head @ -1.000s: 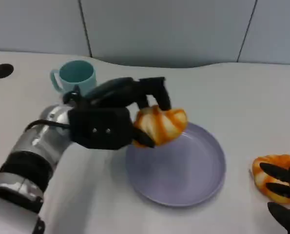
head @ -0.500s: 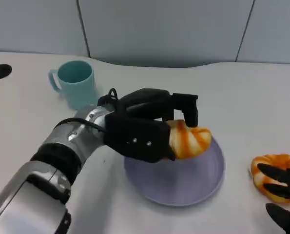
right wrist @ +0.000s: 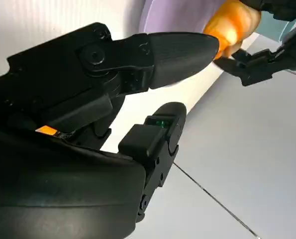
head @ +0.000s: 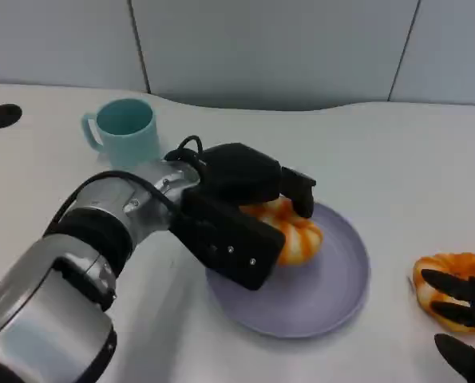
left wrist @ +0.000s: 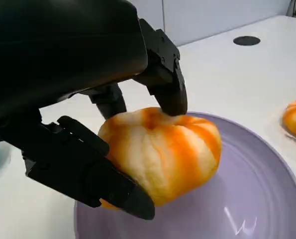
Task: Grasp the bread from the table and place it into the plate.
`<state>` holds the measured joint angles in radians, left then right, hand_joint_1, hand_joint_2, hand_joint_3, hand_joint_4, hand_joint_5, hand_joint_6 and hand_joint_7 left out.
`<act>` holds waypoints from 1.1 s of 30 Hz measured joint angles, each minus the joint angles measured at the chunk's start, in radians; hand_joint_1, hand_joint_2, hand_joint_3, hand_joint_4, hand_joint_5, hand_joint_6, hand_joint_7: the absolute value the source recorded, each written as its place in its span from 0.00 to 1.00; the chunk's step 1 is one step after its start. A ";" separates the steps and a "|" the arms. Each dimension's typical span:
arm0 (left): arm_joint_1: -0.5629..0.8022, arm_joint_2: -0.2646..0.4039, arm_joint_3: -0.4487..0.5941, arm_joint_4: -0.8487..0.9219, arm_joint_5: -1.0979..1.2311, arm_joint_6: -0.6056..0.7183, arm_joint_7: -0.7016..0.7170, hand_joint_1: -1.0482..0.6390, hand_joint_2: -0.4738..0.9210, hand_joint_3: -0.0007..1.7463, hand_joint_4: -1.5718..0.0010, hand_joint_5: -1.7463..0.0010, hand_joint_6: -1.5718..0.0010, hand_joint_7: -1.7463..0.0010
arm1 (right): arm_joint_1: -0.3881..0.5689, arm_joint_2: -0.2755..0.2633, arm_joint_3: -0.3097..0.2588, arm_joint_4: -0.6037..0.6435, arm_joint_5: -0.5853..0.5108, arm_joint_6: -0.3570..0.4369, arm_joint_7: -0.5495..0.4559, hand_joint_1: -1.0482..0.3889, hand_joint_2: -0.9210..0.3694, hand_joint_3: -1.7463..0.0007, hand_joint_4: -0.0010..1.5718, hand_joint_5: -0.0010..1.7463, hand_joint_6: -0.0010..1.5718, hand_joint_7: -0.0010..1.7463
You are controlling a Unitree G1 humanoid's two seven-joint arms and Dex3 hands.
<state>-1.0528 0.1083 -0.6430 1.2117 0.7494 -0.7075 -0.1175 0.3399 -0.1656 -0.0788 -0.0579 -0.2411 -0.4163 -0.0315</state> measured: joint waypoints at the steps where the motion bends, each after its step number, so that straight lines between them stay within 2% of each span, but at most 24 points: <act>1: -0.002 0.000 -0.005 0.002 0.000 -0.002 -0.009 0.26 0.99 0.00 0.90 0.84 0.78 0.99 | 0.000 0.000 0.000 0.000 0.000 0.000 0.000 0.47 0.00 0.79 0.62 0.04 0.49 0.00; 6: -0.007 0.000 -0.006 0.017 -0.013 -0.004 -0.088 0.21 1.00 0.00 0.98 0.89 0.86 1.00 | -0.003 0.000 0.000 0.006 0.000 -0.019 -0.001 0.47 0.00 0.79 0.63 0.04 0.49 0.00; 19: -0.013 0.022 0.062 0.018 -0.106 -0.021 -0.222 0.19 1.00 0.01 0.99 0.88 0.87 1.00 | -0.001 0.000 0.000 0.003 -0.005 -0.019 -0.006 0.47 0.00 0.79 0.62 0.04 0.49 0.00; 22: -0.013 0.059 0.138 -0.008 -0.206 -0.051 -0.303 0.21 1.00 0.01 0.99 0.88 0.88 1.00 | 0.000 0.000 0.000 0.003 -0.005 -0.024 -0.008 0.47 0.00 0.79 0.62 0.04 0.49 0.00; 27: -0.007 0.115 0.312 -0.036 -0.458 -0.049 -0.543 0.20 1.00 0.03 1.00 0.89 0.88 1.00 | 0.003 -0.001 -0.002 0.004 -0.005 -0.029 -0.009 0.46 0.00 0.79 0.62 0.04 0.49 0.00; 33: 0.121 0.153 0.483 -0.111 -0.701 0.039 -0.752 0.23 1.00 0.02 0.98 0.89 0.86 0.99 | 0.003 -0.001 -0.003 0.004 -0.007 -0.029 -0.009 0.46 0.00 0.79 0.62 0.04 0.49 0.00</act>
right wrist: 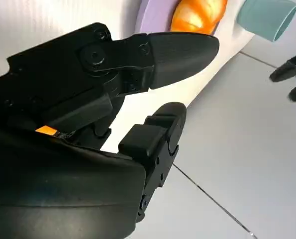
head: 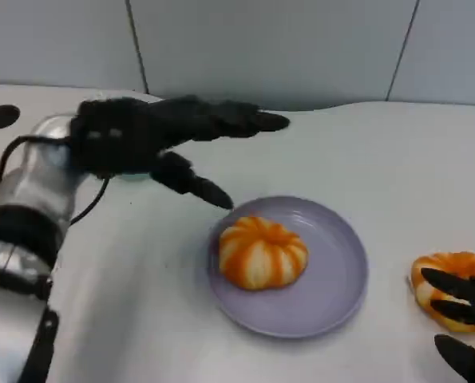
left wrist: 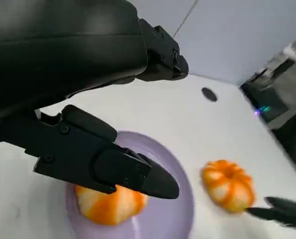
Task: Grasp the bread from the table and place it into the plate.
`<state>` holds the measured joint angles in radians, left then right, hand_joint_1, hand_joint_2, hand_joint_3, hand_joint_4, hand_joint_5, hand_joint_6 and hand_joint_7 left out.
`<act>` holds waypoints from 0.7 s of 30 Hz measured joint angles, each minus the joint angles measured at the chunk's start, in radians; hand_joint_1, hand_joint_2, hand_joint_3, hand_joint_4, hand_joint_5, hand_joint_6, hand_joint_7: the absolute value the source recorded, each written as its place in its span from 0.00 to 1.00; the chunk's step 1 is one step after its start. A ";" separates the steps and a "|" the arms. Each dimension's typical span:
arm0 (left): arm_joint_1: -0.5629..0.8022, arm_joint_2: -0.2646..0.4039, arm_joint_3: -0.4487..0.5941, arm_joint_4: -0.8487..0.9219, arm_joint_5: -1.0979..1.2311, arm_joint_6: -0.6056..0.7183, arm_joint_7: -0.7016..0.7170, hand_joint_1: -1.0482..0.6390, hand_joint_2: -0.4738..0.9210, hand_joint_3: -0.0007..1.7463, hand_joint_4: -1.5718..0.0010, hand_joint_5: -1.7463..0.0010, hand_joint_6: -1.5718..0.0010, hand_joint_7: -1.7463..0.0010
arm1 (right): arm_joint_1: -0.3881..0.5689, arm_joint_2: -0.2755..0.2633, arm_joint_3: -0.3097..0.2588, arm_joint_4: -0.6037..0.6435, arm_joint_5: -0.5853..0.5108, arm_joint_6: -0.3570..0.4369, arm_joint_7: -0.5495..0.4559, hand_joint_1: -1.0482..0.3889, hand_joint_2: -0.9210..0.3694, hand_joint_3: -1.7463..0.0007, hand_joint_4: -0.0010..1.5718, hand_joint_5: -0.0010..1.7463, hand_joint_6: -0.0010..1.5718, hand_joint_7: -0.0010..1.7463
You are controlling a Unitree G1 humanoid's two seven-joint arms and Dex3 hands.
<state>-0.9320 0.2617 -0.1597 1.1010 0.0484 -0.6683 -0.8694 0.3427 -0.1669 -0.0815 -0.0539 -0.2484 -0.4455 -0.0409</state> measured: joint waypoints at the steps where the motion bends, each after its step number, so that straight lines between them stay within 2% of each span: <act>1: 0.027 0.012 0.019 -0.022 -0.022 0.024 -0.008 0.24 1.00 0.02 0.97 0.89 0.86 0.99 | 0.000 0.000 0.000 0.000 0.000 0.000 0.000 0.46 0.00 0.79 0.62 0.04 0.49 0.00; 7: 0.173 0.064 0.104 -0.195 -0.104 0.141 -0.010 0.30 1.00 0.05 0.91 0.88 0.84 0.99 | -0.003 0.001 0.001 -0.008 -0.004 0.015 -0.002 0.46 0.00 0.79 0.62 0.04 0.49 0.00; 10: 0.290 0.070 0.139 -0.307 -0.142 0.230 0.014 0.31 1.00 0.08 0.82 0.84 0.82 0.98 | 0.004 0.002 0.002 -0.012 -0.011 0.027 -0.003 0.46 0.00 0.79 0.62 0.04 0.49 0.00; 15: 0.464 0.071 0.172 -0.485 -0.165 0.378 0.101 0.31 1.00 0.09 0.80 0.83 0.81 0.98 | 0.006 0.002 0.003 -0.025 -0.018 0.046 -0.003 0.46 0.00 0.79 0.62 0.04 0.49 0.00; 16: 0.476 0.073 0.173 -0.504 -0.166 0.391 0.102 0.30 1.00 0.07 0.73 0.76 0.73 0.97 | 0.004 0.002 0.003 -0.028 -0.018 0.047 -0.003 0.46 0.00 0.79 0.61 0.04 0.49 0.00; 18: 0.525 0.082 0.174 -0.598 -0.155 0.459 0.150 0.29 1.00 0.07 0.70 0.71 0.69 0.97 | 0.000 0.002 0.005 -0.031 -0.019 0.048 -0.003 0.46 0.00 0.79 0.61 0.04 0.49 0.00; 19: 0.560 0.088 0.173 -0.644 -0.145 0.498 0.174 0.32 1.00 0.06 0.72 0.52 0.62 0.96 | 0.001 0.001 0.004 -0.031 -0.019 0.048 -0.003 0.46 0.00 0.79 0.61 0.04 0.49 0.00; 20: 0.599 0.093 0.170 -0.687 -0.132 0.543 0.195 0.34 1.00 0.05 0.74 0.38 0.57 0.95 | 0.003 0.001 0.003 -0.030 -0.019 0.048 -0.003 0.46 0.00 0.79 0.61 0.04 0.49 0.00; 21: 0.633 0.093 0.169 -0.713 -0.127 0.590 0.212 0.34 1.00 0.04 0.76 0.30 0.54 0.94 | 0.005 0.001 0.001 -0.029 -0.018 0.048 -0.003 0.46 0.00 0.79 0.61 0.04 0.49 0.00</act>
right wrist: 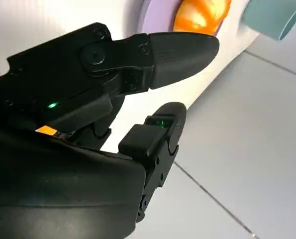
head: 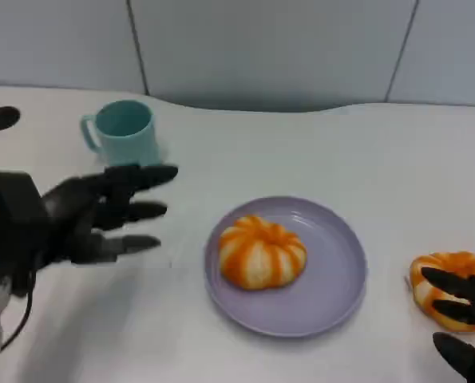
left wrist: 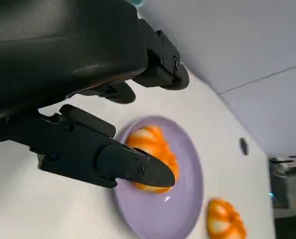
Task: Grasp the bread from the table and place it into the plate.
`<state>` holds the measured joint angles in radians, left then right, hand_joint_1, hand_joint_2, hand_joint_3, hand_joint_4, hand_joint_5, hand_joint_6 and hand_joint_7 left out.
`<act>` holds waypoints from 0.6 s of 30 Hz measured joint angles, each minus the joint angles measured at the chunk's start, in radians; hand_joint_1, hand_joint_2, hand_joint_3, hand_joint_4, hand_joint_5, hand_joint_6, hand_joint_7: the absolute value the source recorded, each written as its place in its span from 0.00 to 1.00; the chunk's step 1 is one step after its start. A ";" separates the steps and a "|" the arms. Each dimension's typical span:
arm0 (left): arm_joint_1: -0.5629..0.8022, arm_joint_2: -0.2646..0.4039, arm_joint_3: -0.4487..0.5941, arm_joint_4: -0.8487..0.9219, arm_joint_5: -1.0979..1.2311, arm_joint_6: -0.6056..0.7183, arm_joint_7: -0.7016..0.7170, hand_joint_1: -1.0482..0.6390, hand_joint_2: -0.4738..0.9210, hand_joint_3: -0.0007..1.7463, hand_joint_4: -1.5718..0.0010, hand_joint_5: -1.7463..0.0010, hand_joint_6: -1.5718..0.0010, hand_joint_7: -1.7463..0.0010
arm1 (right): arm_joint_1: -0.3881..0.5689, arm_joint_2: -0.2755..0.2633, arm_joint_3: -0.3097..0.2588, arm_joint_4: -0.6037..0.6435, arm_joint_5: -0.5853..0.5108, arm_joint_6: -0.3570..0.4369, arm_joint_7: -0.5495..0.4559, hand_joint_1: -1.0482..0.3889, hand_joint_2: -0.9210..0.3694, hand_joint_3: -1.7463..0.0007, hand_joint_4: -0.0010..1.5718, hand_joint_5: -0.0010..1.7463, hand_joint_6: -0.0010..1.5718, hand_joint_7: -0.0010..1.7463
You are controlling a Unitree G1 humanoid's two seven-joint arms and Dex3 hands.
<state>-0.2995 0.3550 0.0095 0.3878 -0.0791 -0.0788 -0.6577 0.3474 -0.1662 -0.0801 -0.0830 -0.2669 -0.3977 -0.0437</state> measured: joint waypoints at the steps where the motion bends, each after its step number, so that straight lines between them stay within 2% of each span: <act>1: 0.029 0.000 0.000 -0.020 0.001 0.048 0.013 0.34 1.00 0.04 0.78 0.25 0.51 0.93 | 0.001 -0.001 -0.002 0.002 0.001 -0.001 0.000 0.46 0.00 0.79 0.61 0.04 0.49 0.00; 2: 0.051 0.000 0.000 -0.035 0.001 0.089 0.025 0.34 1.00 0.03 0.78 0.20 0.49 0.91 | 0.000 -0.001 -0.002 0.005 0.001 -0.003 0.000 0.46 0.00 0.79 0.61 0.04 0.49 0.00; 4: 0.082 0.002 0.002 -0.066 0.000 0.150 0.042 0.34 1.00 0.02 0.80 0.06 0.66 0.42 | -0.005 -0.002 -0.002 0.009 0.001 -0.009 0.000 0.46 0.00 0.79 0.61 0.04 0.49 0.00; 7: 0.101 0.006 0.007 -0.112 -0.007 0.232 0.061 0.39 1.00 0.03 0.73 0.01 0.76 0.11 | -0.014 -0.002 -0.002 0.018 0.006 -0.017 0.001 0.46 0.00 0.79 0.61 0.04 0.49 0.00; 12: 0.115 0.006 0.000 -0.123 -0.008 0.267 0.062 0.40 1.00 0.04 0.70 0.00 0.78 0.05 | -0.004 -0.002 -0.007 0.018 0.016 -0.014 0.003 0.46 0.00 0.79 0.62 0.04 0.49 0.00; 13: 0.115 0.006 0.000 -0.123 -0.008 0.269 0.062 0.41 1.00 0.04 0.66 0.00 0.76 0.02 | -0.004 -0.002 -0.008 0.018 0.019 -0.014 0.003 0.46 0.00 0.79 0.61 0.04 0.49 0.00; 18: 0.175 0.005 -0.047 -0.145 0.082 0.209 0.135 0.44 0.99 0.03 0.60 0.00 0.72 0.00 | -0.003 -0.006 -0.013 0.015 0.020 -0.001 0.007 0.45 0.00 0.79 0.61 0.04 0.50 0.00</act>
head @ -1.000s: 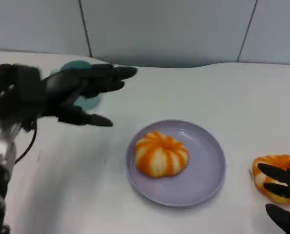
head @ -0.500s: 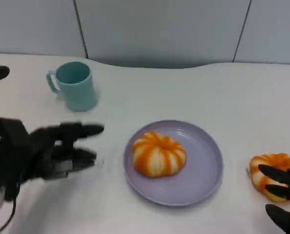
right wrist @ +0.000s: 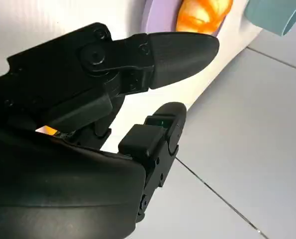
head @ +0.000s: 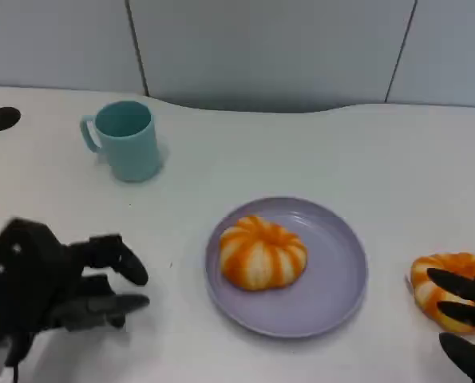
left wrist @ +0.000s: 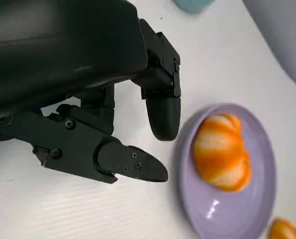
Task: Grasp the bread from the table and place it into the plate.
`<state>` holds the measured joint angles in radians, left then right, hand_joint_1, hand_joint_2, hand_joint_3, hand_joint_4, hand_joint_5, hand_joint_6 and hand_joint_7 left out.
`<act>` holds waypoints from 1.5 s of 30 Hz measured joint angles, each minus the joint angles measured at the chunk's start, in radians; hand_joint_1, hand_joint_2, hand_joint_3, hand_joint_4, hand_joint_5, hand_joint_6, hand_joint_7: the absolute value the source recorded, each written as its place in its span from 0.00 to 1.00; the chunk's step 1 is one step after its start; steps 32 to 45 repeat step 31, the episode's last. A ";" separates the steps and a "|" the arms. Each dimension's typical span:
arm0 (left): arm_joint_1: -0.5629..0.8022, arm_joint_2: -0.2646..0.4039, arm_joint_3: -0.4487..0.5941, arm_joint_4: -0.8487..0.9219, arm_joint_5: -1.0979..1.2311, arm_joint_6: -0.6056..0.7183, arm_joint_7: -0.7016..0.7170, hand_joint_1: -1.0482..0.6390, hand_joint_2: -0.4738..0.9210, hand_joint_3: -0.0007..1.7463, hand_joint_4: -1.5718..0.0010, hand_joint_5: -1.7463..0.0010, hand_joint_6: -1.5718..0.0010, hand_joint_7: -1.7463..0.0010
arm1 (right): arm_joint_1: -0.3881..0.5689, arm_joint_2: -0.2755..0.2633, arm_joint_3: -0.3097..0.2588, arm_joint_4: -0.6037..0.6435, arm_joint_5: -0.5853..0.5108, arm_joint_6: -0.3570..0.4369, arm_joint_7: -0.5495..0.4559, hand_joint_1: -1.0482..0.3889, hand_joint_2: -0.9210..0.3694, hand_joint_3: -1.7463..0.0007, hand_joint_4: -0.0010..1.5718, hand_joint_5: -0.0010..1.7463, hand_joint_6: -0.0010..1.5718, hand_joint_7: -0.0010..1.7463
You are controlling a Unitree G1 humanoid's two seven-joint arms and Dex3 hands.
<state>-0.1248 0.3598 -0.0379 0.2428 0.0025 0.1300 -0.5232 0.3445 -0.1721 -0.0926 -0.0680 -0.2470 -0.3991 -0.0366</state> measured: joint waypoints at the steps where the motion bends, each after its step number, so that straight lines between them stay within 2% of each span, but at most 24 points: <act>1: 0.009 -0.001 -0.003 0.000 0.006 0.000 0.003 0.44 0.99 0.03 0.60 0.00 0.72 0.00 | 0.000 0.000 -0.001 0.000 0.000 0.001 0.000 0.45 0.00 0.79 0.61 0.04 0.50 0.00; 4: 0.018 -0.001 -0.005 -0.002 0.013 -0.001 0.020 0.46 0.98 0.02 0.56 0.00 0.68 0.00 | 0.000 -0.001 -0.001 0.000 0.001 0.002 0.000 0.46 0.00 0.79 0.60 0.04 0.50 0.00; 10: 0.010 -0.001 -0.037 -0.020 0.051 0.021 0.047 0.45 0.97 0.01 0.54 0.00 0.65 0.00 | 0.000 -0.010 -0.006 0.002 0.005 0.001 0.003 0.45 0.00 0.80 0.60 0.04 0.50 0.00; 20: -0.021 -0.002 -0.044 -0.019 0.068 0.045 0.057 0.43 0.98 0.01 0.54 0.00 0.67 0.00 | -0.014 -0.026 -0.007 0.042 0.025 -0.022 0.010 0.46 0.00 0.79 0.59 0.03 0.50 0.00; 45: -0.021 -0.008 -0.044 0.003 0.063 0.018 0.057 0.43 0.98 0.01 0.54 0.00 0.66 0.00 | -0.014 -0.027 -0.008 0.044 0.035 -0.020 0.016 0.46 0.00 0.80 0.59 0.03 0.50 0.00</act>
